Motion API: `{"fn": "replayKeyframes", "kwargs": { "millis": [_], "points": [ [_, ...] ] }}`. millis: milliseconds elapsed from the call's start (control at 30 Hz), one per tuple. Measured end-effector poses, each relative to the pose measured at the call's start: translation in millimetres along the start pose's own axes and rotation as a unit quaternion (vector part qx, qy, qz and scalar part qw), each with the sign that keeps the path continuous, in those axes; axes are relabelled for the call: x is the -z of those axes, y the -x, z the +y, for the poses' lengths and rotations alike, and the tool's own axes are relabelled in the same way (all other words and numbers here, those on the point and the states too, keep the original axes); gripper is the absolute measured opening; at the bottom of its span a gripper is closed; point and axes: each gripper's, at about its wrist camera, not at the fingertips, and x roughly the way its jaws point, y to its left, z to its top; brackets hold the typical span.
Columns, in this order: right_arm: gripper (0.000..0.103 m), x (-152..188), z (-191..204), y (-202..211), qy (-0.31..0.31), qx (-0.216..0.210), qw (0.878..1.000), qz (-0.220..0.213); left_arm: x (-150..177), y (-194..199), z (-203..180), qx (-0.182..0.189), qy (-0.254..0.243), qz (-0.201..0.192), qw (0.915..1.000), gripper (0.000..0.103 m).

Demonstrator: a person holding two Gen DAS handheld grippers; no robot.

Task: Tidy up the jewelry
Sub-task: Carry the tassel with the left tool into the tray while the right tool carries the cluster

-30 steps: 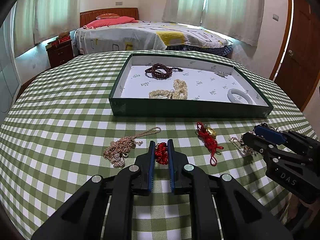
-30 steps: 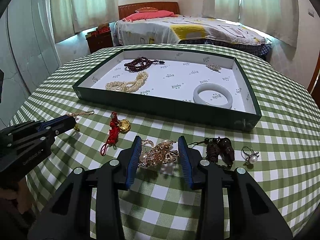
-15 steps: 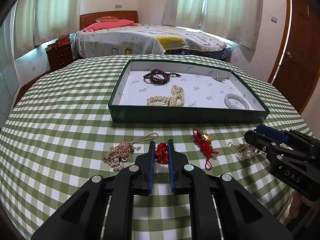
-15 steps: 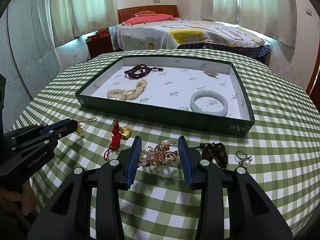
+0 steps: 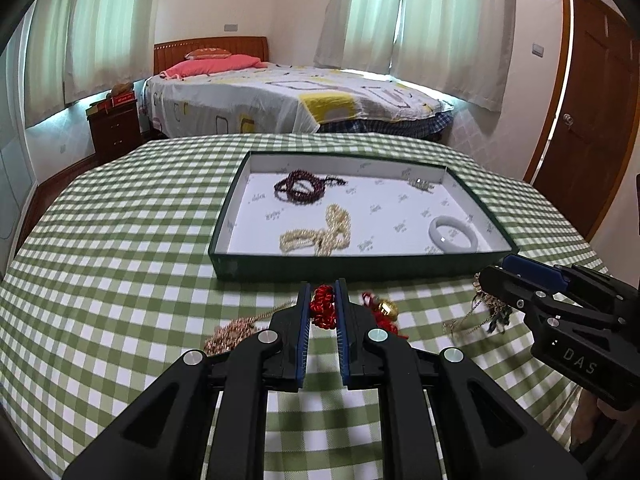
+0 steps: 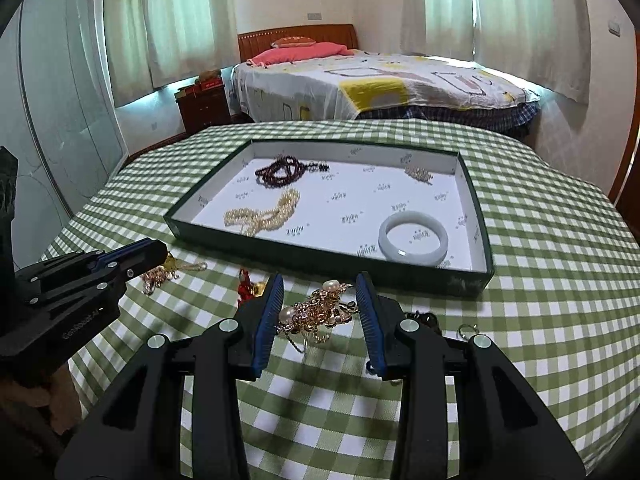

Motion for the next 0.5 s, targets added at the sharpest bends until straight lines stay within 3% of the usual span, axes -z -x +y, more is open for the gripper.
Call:
{"fn": "replayKeyframes", "kwargs": {
  "millis": [500],
  "points": [
    [0.037,-56.8,-14.1,11.3,0.005,0.015,0.998,-0.064,-60.2,-2.4,-14.3,0.024,-0.017,-0.051,0.9983,0.013]
  ]
}}
